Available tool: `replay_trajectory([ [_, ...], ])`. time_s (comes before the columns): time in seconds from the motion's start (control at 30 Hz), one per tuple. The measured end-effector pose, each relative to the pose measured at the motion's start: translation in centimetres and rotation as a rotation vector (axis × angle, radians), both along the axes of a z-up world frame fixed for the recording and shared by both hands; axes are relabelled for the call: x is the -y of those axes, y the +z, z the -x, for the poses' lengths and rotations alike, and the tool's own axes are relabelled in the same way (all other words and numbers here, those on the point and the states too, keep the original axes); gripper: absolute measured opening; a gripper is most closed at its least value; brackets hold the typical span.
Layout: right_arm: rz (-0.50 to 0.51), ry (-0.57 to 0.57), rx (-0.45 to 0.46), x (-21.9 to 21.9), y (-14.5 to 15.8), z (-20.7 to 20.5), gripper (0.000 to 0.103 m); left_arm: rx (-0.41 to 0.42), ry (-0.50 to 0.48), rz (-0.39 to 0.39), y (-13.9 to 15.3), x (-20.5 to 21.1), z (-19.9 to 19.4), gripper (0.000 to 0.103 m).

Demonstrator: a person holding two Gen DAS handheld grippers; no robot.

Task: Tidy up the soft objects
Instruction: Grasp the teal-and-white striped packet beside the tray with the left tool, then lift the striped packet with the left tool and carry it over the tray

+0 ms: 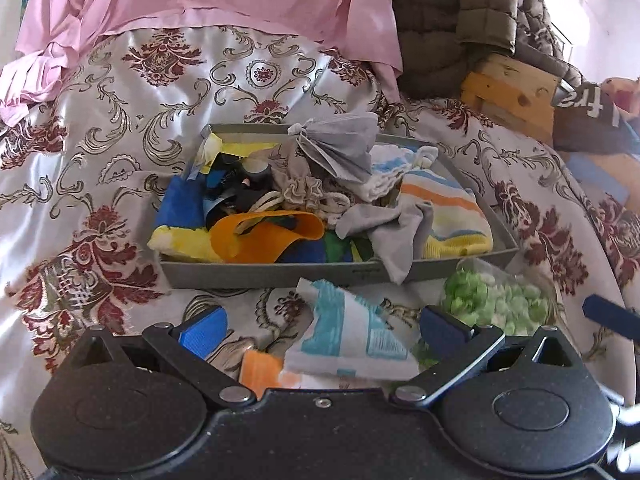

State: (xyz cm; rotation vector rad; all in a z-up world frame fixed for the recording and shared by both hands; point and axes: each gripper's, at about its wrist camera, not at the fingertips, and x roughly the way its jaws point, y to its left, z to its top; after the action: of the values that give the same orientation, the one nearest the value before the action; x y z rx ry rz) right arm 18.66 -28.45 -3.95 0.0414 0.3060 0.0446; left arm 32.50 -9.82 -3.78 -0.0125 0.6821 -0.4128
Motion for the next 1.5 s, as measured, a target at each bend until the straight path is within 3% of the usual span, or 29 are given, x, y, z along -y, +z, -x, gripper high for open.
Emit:
replay_trajectory([
  [0.23,0.013,0.0,0.056,0.7,0.0,-0.9,0.103,-0.064,0.025,0.013,-0.2,1.4,-1.8,0.102],
  [0.5,0.003,0.018,0.095,1.3,0.2,-1.0,0.103,-0.235,0.007,0.022,-0.8,2.5,-4.6,0.101],
  [0.9,0.008,0.028,0.07,1.3,-0.3,-1.0,0.103,-0.425,0.041,0.081,-2.3,1.4,-8.3,0.079],
  [1.03,0.009,0.044,0.081,1.3,0.0,-0.7,0.103,-0.456,-0.031,0.058,-2.7,1.6,-9.4,0.068],
  [1.13,0.017,0.068,0.069,1.1,-0.2,-0.9,0.103,-0.489,-0.101,0.1,-3.0,1.2,-10.3,0.05],
  [1.37,0.063,0.112,0.041,0.6,-1.1,-1.8,0.103,-0.523,-0.22,0.166,-3.6,-0.2,-11.7,0.047],
  [1.5,0.065,0.102,0.041,0.7,-1.2,-2.5,0.103,-0.499,-0.275,0.179,-3.5,-0.6,-11.7,0.046],
])
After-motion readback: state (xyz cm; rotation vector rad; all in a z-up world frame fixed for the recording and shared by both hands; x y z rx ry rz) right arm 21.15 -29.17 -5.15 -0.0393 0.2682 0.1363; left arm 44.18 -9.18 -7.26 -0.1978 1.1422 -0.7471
